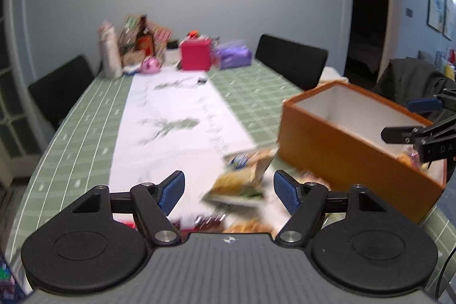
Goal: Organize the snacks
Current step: 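Grasp the spicy strip packet with the left tool while the right tool grasps the waffle-cookie bag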
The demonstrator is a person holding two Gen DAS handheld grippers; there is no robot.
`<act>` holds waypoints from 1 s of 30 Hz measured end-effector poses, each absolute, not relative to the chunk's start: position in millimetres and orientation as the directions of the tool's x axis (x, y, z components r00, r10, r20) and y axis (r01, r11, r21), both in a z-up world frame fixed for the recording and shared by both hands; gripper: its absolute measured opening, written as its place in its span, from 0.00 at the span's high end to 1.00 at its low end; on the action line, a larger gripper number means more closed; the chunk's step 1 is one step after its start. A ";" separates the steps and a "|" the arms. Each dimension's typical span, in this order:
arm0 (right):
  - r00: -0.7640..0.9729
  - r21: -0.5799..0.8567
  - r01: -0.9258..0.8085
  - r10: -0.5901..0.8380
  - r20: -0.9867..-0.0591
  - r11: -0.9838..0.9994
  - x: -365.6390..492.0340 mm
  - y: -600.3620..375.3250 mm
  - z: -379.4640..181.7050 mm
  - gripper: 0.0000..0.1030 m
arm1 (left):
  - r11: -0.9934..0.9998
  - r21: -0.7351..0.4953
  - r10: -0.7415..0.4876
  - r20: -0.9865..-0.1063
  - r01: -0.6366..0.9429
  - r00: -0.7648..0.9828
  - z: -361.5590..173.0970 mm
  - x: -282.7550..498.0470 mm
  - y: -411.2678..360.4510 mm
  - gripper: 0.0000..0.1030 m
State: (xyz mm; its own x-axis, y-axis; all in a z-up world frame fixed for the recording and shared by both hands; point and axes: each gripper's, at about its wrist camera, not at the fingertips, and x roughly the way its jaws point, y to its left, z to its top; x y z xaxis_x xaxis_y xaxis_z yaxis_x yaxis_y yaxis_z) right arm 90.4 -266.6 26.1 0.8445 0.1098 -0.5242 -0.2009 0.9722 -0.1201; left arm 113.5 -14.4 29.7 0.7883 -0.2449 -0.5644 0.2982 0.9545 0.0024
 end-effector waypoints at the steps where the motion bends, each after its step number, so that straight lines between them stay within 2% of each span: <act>1: 0.843 -0.117 -0.207 0.117 -0.525 0.971 89.7 -260.2 24.8 0.13 | 0.955 -0.014 -0.249 -0.576 0.295 0.779 26.2 112.9 -6.4 0.11; 7: 0.834 -0.105 -0.236 0.146 -0.531 0.966 84.8 -226.6 13.0 0.12 | 0.960 -0.078 -0.260 -0.606 0.269 0.752 9.8 101.3 39.5 0.11; 13: 0.800 -0.064 -0.245 0.165 -0.576 0.967 82.7 -204.9 -12.1 0.12 | 0.980 -0.059 -0.186 -0.609 0.189 0.771 -0.5 91.1 75.6 0.11; 21: 0.773 -0.044 -0.238 0.162 -0.613 0.970 79.9 -188.5 -36.0 0.12 | 0.985 -0.050 -0.160 -0.627 0.165 0.762 -12.9 77.0 103.5 0.11; 30: 0.751 0.000 -0.247 0.192 -0.632 0.969 82.9 -168.8 -53.7 0.11 | 0.975 0.009 -0.169 -0.625 0.223 0.762 -15.5 55.0 114.5 0.11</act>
State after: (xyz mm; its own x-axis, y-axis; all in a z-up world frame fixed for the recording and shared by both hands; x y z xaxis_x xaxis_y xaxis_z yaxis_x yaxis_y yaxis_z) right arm 82.9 -168.8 -53.7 0.7511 0.1916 -0.6318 -0.2472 0.9690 0.0000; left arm 55.0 114.5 -15.5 0.7620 -0.1685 -0.6253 0.2231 0.9747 0.0092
